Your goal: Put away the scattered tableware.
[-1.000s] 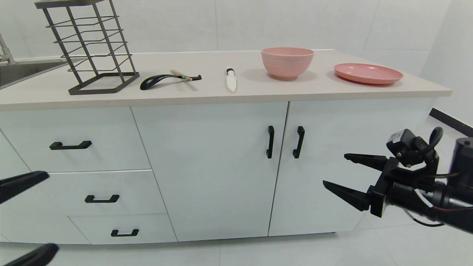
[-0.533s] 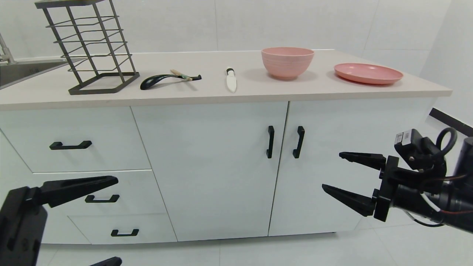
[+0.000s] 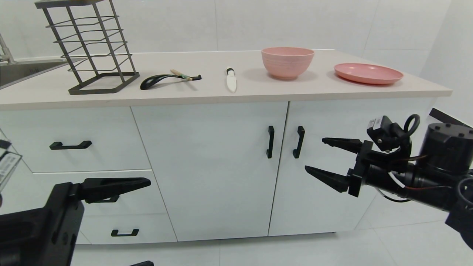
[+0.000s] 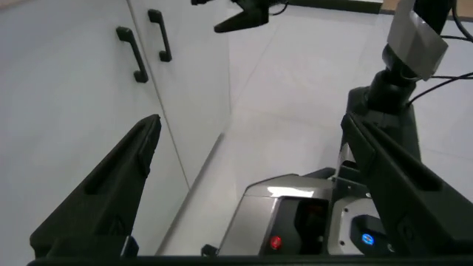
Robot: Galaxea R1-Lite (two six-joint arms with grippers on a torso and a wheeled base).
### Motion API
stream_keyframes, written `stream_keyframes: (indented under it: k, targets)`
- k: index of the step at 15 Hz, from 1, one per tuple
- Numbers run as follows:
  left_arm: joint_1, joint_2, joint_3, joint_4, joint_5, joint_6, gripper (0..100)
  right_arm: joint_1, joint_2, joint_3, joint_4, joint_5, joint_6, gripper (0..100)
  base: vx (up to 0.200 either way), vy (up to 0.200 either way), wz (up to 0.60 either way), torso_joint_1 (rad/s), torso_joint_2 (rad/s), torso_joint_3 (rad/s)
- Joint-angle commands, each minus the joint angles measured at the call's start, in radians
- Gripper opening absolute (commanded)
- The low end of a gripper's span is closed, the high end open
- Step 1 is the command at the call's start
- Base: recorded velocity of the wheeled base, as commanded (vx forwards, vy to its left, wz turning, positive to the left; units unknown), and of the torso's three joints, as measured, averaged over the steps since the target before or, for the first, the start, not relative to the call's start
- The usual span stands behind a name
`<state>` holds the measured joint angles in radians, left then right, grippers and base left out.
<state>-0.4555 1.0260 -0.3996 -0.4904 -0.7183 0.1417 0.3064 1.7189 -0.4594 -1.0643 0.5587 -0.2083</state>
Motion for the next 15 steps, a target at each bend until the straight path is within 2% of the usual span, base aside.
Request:
stream_keyframes:
  k: [1,3,5,10,13,14,15]
  targets:
    - [-0.018,0.134,0.002,-0.08,0.0,0.044,100,-0.007,0.102,-0.068,-0.013,0.0,0.001,100,0.0,0.0,0.0,0.0,0.0,0.0]
    - [-0.048,0.227,0.016,-0.1,0.0,0.107,100,-0.029,0.142,-0.099,-0.013,0.0,0.0,100,0.0,0.0,0.0,0.0,0.0,0.0]
    - [-0.069,0.31,-0.013,-0.139,0.005,0.148,100,-0.058,0.18,-0.116,-0.016,0.003,-0.002,100,0.0,0.0,0.0,0.0,0.0,0.0]
    - [-0.201,0.517,-0.165,-0.246,0.037,0.145,100,-0.095,0.281,-0.153,-0.051,0.066,-0.049,100,0.0,0.0,0.0,0.0,0.0,0.0]
    - [-0.213,0.669,-0.266,-0.372,0.039,0.144,100,-0.092,0.343,-0.19,-0.08,0.105,-0.071,100,0.0,0.0,0.0,0.0,0.0,0.0]
    - [-0.215,0.672,-0.268,-0.375,0.039,0.144,100,-0.092,0.344,-0.191,-0.08,0.107,-0.071,100,0.0,0.0,0.0,0.0,0.0,0.0]
    - [-0.247,0.732,-0.315,-0.422,0.045,0.134,100,-0.089,0.37,-0.217,-0.108,0.112,-0.071,100,0.0,0.0,0.0,0.0,0.0,0.0]
